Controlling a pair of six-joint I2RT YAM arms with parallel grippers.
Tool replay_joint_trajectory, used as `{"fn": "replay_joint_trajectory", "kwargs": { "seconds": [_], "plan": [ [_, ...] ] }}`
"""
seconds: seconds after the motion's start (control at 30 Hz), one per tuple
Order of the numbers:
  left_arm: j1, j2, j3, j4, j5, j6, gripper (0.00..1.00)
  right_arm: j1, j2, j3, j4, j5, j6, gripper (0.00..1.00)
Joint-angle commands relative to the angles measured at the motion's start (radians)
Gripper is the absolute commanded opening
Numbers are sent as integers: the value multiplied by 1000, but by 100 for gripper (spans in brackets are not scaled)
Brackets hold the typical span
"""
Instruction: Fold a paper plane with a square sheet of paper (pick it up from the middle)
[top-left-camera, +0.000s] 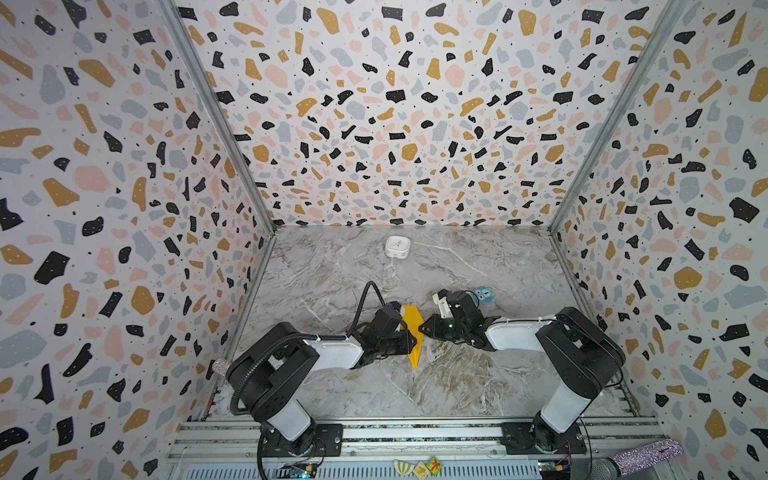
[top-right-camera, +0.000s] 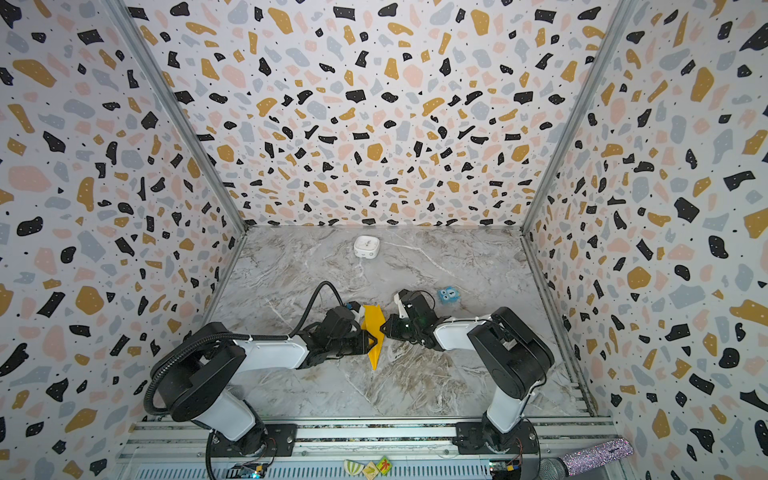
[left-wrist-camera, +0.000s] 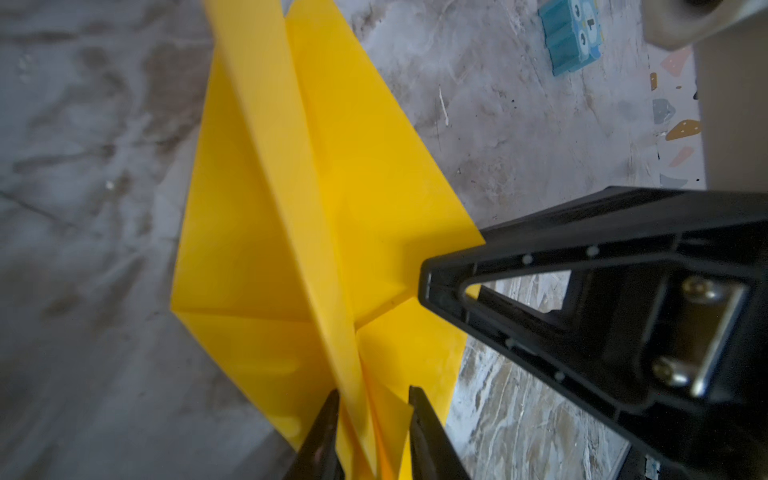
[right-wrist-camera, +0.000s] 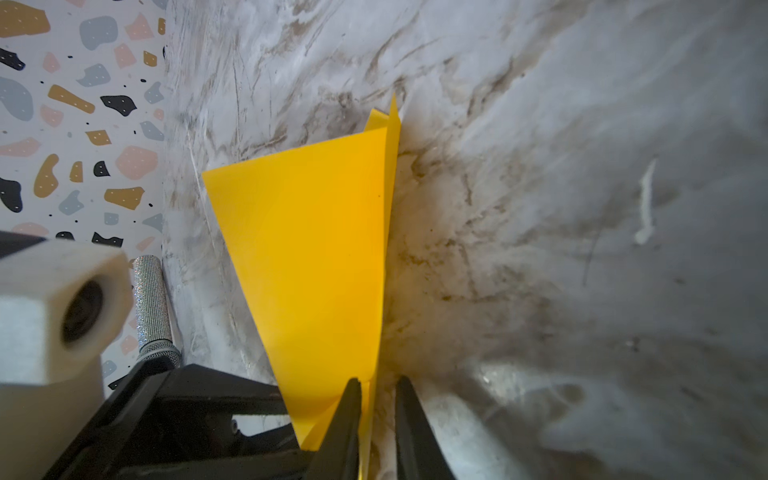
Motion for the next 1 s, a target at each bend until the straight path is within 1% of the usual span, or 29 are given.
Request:
{"fn": "replay_joint_trajectory", "kwargs": {
  "seconds": [0.0, 0.1, 0.17, 0.23, 0.33, 0.4, 0.5, 0.6, 0.67, 0.8, 0.97],
  "plan": [
    [-5, -10, 24, -2, -24, 10, 18, -10, -36, -17, 8, -5, -16, 26],
    [-4, -19, 30, -17, -37, 15, 12, -21, -62, -39, 30, -10, -17, 34],
    [-4, -29, 34, -25, -50, 26, 8, -29, -85, -60, 49, -9, -20, 39],
    [-5, -42, 47, -89, -72, 50, 5, -40, -112, -73, 50, 3, -25, 42],
    [0, -82, 78, -209, -148, 104, 4, -53, -154, -88, 26, 39, -48, 47],
    [4, -124, 104, -315, -232, 152, 4, -57, -188, -99, 6, 77, -67, 50],
    [13, -163, 137, -468, -366, 207, 5, -63, -235, -116, -16, 131, -89, 51],
    [32, -176, 145, -543, -444, 232, 5, -71, -259, -121, -37, 153, -100, 51],
    [44, -166, 148, -568, -469, 238, 5, -75, -260, -125, -41, 151, -99, 50],
    [57, -120, 170, -602, -508, 247, 8, -77, -247, -126, -37, 134, -97, 50],
    [63, -81, 171, -586, -488, 242, 12, -78, -240, -133, -29, 124, -93, 50]
  ]
}}
